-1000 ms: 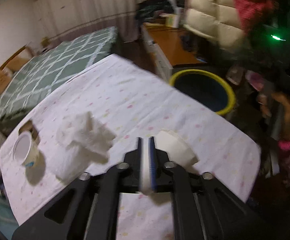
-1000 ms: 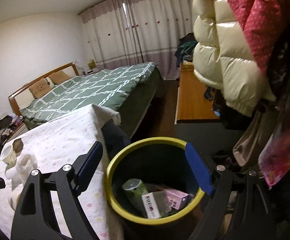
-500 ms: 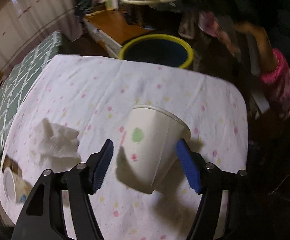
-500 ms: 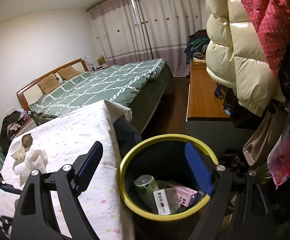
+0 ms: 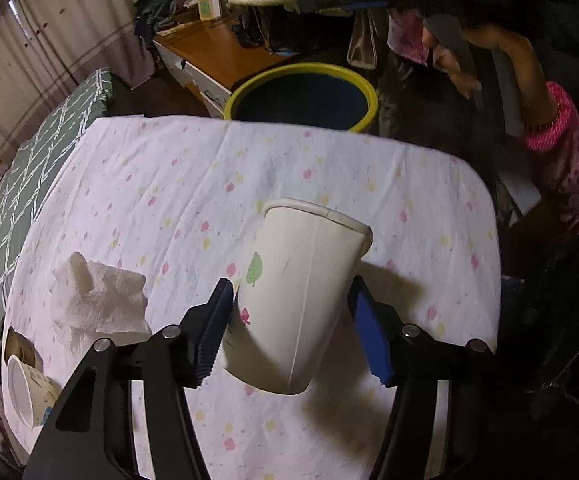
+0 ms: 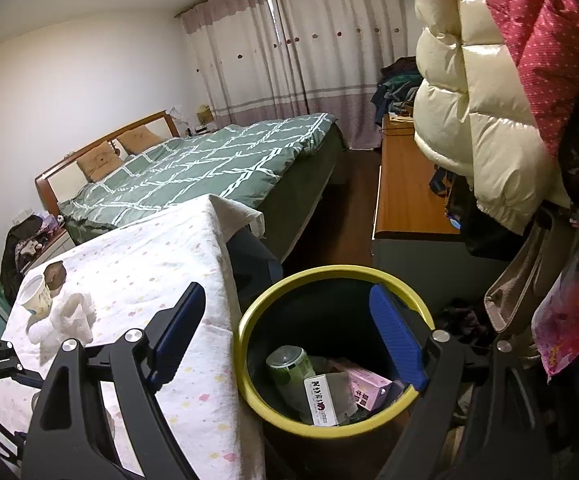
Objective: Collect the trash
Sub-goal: 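Carry the paper cup with the left gripper over the bin and release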
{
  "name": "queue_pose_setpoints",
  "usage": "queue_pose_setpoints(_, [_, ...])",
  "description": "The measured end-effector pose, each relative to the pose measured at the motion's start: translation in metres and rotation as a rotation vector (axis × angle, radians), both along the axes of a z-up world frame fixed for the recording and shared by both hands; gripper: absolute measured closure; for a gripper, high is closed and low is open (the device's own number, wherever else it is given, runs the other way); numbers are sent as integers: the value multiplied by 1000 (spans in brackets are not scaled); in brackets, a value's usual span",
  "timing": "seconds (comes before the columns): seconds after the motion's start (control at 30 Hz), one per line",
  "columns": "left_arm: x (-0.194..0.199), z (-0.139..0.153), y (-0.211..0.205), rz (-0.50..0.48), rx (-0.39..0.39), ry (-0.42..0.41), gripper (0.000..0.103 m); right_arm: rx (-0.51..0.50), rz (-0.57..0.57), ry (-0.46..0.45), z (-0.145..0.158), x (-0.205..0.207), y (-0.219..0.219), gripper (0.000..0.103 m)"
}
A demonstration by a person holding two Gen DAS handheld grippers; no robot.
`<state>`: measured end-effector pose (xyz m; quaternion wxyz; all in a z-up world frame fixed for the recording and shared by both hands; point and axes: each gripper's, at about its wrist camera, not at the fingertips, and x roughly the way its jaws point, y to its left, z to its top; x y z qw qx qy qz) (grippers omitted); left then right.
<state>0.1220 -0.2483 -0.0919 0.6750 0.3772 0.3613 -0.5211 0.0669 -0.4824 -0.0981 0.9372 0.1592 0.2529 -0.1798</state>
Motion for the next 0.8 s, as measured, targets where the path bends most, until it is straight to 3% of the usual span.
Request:
queue_pose_setpoints(0.2, [3, 25, -19, 30, -67, -2, 45, -14, -25, -22, 6, -20, -10, 23])
queue_pose_setpoints(0.37, [11, 37, -62, 34, -111, -28, 45, -59, -95, -23, 13, -46, -24, 23])
queue_pose_setpoints(0.8, [23, 1, -241, -23, -107, -29, 44, -55, -218, 14, 6, -101, -63, 23])
